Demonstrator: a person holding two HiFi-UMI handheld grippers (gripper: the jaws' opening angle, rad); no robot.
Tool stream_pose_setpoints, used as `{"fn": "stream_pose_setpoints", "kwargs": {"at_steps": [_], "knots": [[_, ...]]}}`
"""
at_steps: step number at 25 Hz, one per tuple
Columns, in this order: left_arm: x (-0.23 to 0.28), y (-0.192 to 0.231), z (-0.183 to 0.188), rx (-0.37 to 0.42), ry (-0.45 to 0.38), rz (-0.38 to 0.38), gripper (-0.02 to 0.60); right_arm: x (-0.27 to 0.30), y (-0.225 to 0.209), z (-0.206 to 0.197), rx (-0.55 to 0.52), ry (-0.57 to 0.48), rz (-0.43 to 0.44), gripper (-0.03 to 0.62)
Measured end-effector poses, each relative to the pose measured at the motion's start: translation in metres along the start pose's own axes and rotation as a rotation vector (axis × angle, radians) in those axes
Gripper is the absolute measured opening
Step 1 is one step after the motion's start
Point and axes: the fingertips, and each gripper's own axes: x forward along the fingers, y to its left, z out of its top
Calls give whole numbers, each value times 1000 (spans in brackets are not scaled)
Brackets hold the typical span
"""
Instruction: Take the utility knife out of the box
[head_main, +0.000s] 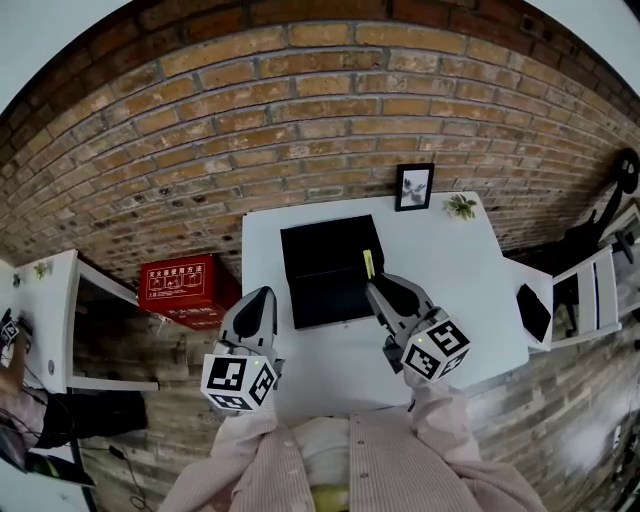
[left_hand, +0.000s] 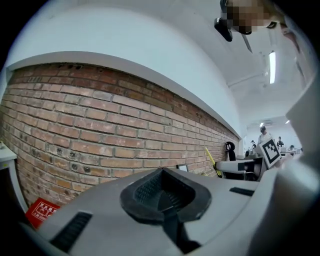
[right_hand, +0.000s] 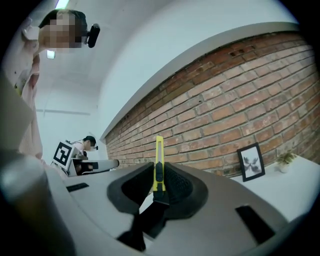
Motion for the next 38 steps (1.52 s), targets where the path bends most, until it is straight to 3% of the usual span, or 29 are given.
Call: {"fn": "stream_pose_setpoints", "kwargs": {"at_steps": [18, 38], "knots": [[-23, 8, 26, 32, -72, 47, -8, -30, -10, 37, 5, -165, -119, 67], [-29, 8, 21, 32, -54, 55, -8, -33, -8, 36, -40, -147, -142, 67]]}}
